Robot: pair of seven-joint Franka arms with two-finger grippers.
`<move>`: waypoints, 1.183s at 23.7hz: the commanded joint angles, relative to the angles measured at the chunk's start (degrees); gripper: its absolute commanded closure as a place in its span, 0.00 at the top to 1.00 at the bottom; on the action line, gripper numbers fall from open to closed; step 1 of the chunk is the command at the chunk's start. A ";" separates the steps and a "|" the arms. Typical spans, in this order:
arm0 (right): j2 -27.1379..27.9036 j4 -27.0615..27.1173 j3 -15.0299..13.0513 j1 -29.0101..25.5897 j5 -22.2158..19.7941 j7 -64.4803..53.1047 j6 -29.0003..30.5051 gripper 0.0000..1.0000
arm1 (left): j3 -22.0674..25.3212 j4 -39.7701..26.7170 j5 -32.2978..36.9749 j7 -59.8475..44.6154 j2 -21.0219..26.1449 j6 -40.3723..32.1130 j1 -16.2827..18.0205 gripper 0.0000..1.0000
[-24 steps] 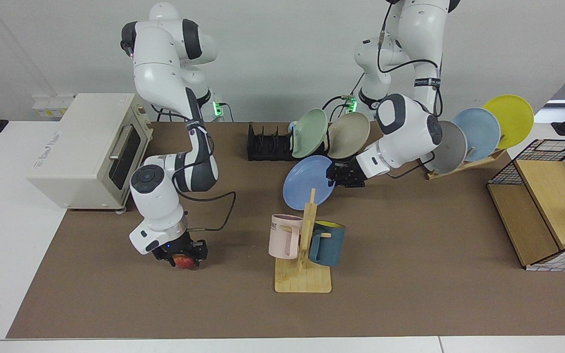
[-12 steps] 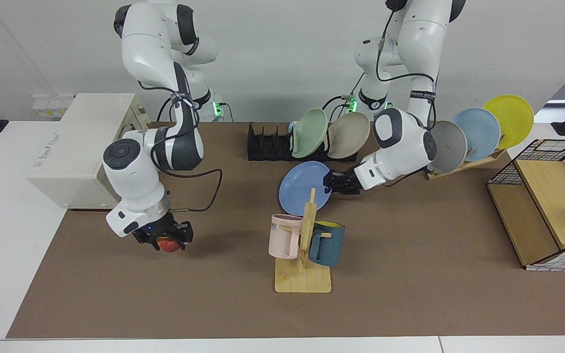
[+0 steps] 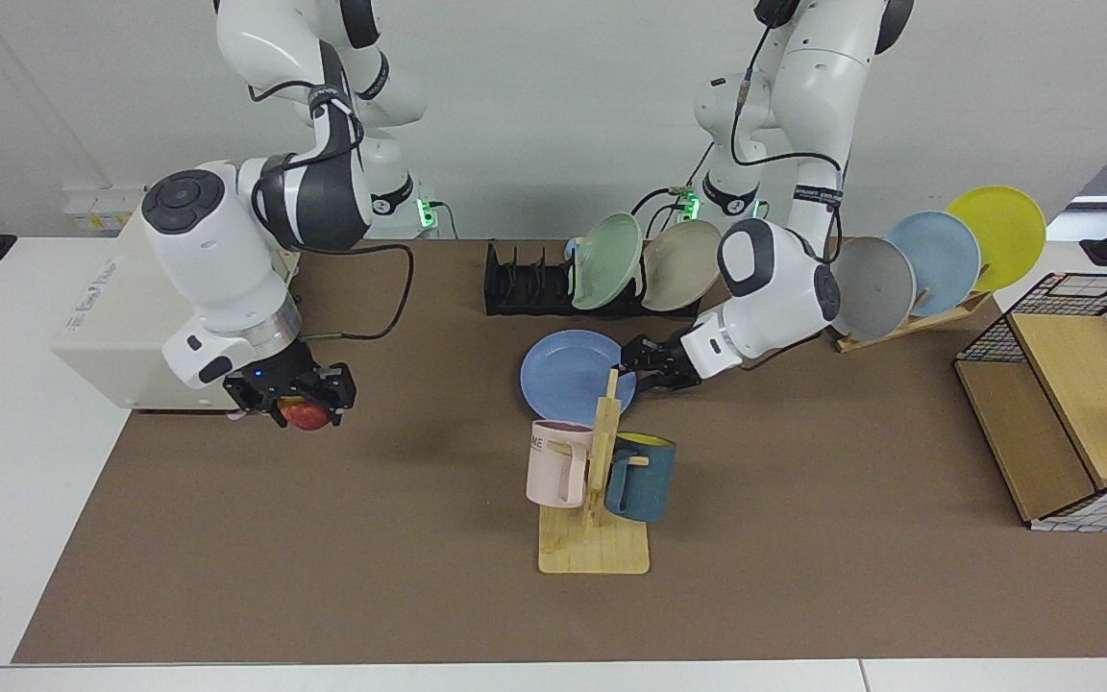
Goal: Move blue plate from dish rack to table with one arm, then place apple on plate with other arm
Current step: 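Release the plate with the left gripper while the right gripper carries the apple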
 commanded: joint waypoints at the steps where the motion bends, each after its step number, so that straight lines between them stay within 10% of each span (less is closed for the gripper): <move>1: -2.79 -4.49 0.60 -0.74 0.58 -1.87 1.05 0.00 | 0.01 1.98 6.82 -7.48 -2.33 0.04 -0.60 0.76; 15: -3.93 -8.89 0.69 5.58 0.84 8.05 5.53 0.00 | 5.89 18.41 35.92 -14.35 -10.32 -23.05 -2.97 0.98; 28: -3.06 -12.32 0.60 24.29 0.23 37.13 11.41 0.00 | 9.59 24.23 39.01 -13.91 -20.16 -38.45 -4.91 0.99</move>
